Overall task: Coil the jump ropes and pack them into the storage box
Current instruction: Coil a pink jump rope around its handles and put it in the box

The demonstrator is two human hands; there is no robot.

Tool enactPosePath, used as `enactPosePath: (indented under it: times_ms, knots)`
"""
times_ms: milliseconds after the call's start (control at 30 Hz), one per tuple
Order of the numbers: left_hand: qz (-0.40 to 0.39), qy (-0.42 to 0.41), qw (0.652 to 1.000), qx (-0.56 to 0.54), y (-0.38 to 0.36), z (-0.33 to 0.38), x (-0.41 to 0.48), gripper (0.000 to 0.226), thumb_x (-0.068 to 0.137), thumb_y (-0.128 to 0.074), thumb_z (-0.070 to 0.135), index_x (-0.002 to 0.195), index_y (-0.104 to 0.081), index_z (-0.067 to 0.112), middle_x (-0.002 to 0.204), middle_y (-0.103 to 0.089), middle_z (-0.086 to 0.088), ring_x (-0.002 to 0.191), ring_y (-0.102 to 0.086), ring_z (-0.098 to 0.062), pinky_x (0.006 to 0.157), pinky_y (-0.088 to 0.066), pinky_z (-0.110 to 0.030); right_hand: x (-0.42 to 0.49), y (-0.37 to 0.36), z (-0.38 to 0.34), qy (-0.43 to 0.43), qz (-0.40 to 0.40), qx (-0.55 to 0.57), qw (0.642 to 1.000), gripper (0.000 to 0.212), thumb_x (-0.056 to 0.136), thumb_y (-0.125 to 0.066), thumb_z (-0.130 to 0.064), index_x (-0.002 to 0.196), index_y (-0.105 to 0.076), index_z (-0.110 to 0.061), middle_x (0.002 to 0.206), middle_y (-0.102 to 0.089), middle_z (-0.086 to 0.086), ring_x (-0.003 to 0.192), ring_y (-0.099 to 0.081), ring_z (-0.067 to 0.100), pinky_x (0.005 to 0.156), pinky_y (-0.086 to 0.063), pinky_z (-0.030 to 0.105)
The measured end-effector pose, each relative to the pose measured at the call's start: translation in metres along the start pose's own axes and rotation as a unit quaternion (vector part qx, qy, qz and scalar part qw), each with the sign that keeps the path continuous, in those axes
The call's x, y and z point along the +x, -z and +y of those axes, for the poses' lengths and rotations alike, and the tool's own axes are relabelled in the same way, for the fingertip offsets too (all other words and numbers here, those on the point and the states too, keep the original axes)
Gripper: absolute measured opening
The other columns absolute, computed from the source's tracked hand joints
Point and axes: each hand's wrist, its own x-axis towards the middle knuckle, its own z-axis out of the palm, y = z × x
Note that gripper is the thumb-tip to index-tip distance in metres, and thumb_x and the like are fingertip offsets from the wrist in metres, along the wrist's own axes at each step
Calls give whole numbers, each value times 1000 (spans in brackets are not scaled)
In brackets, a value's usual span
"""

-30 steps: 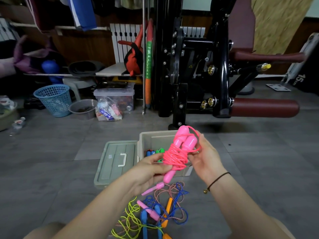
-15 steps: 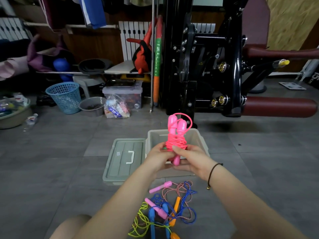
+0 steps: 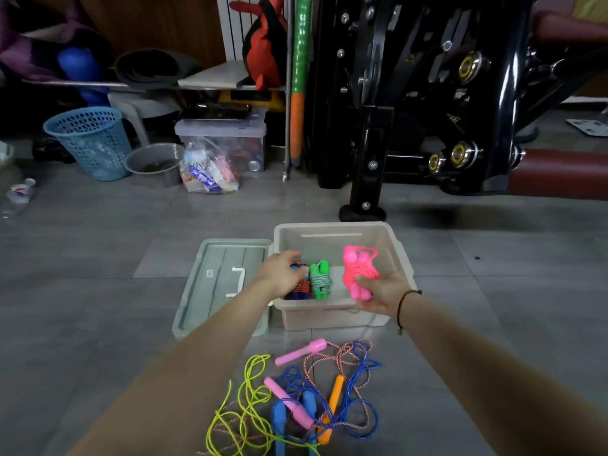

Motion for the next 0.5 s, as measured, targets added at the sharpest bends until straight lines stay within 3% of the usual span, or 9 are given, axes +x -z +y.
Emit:
enactPosePath:
  times_ms: [100, 167, 267, 300, 367, 433, 500]
  knots:
    - [56, 31, 997, 34, -25, -29, 32, 52, 91, -55, 40, 140, -43, 25, 145, -37, -13, 133, -36, -29, 110, -30, -31, 54, 5, 25, -15, 20, -43, 999, 21, 84, -68, -15, 99, -54, -14, 78, -63, 6, 72, -62, 23, 56, -53, 28]
    - [80, 42, 993, 80, -45, -45, 54, 57, 91, -50, 47, 143, -36, 29, 153, -25, -8, 141, -22, -27, 114, -25, -38, 87, 5, 34, 2, 51, -106, 993, 15, 82, -71, -20, 85, -56, -18, 78, -58, 5, 69, -58, 21, 60, -51, 29]
    - [72, 46, 988, 128, -78, -59, 84, 63, 93, -39, 55, 148, -20, 32, 160, -1, -4, 146, -1, -25, 117, -16, -48, 141, 2, 39, 32, 80, -227, 970, 13, 79, -68, -27, 70, -62, -19, 76, -67, 9, 75, -63, 25, 76, -54, 33]
    - [73, 44, 985, 151, -89, -62, 91, 64, 93, -35, 57, 148, -16, 33, 160, 6, -4, 147, 5, -26, 117, -12, -51, 157, 0, 38, 35, 80, -256, 963, 16, 80, -65, -28, 69, -65, -17, 70, -68, 9, 72, -65, 25, 72, -54, 26]
    - [96, 39, 971, 215, -107, -67, 98, 65, 91, -28, 61, 149, -12, 35, 159, 15, -6, 146, 12, -28, 116, -8, -54, 182, -8, 34, 31, 62, -276, 959, 20, 82, -63, -28, 71, -67, -11, 47, -60, 0, 52, -59, 16, 48, -44, 12]
    - [122, 30, 965, 230, -115, -70, 102, 65, 90, -25, 63, 148, -14, 36, 158, 15, -6, 146, 12, -28, 116, -9, -55, 209, -11, 40, 20, 50, -296, 954, 22, 81, -66, -31, 69, -68, -12, 34, -53, -3, 35, -52, 7, 39, -39, 12]
    - [128, 20, 965, 228, -117, -72, 106, 64, 90, -24, 63, 148, -13, 38, 159, 15, -6, 146, 13, -28, 117, -10, -54, 246, -19, 62, 13, 8, -302, 953, 35, 83, -61, -47, 64, -64, -18, 37, -58, -5, 35, -56, 8, 38, -41, 14]
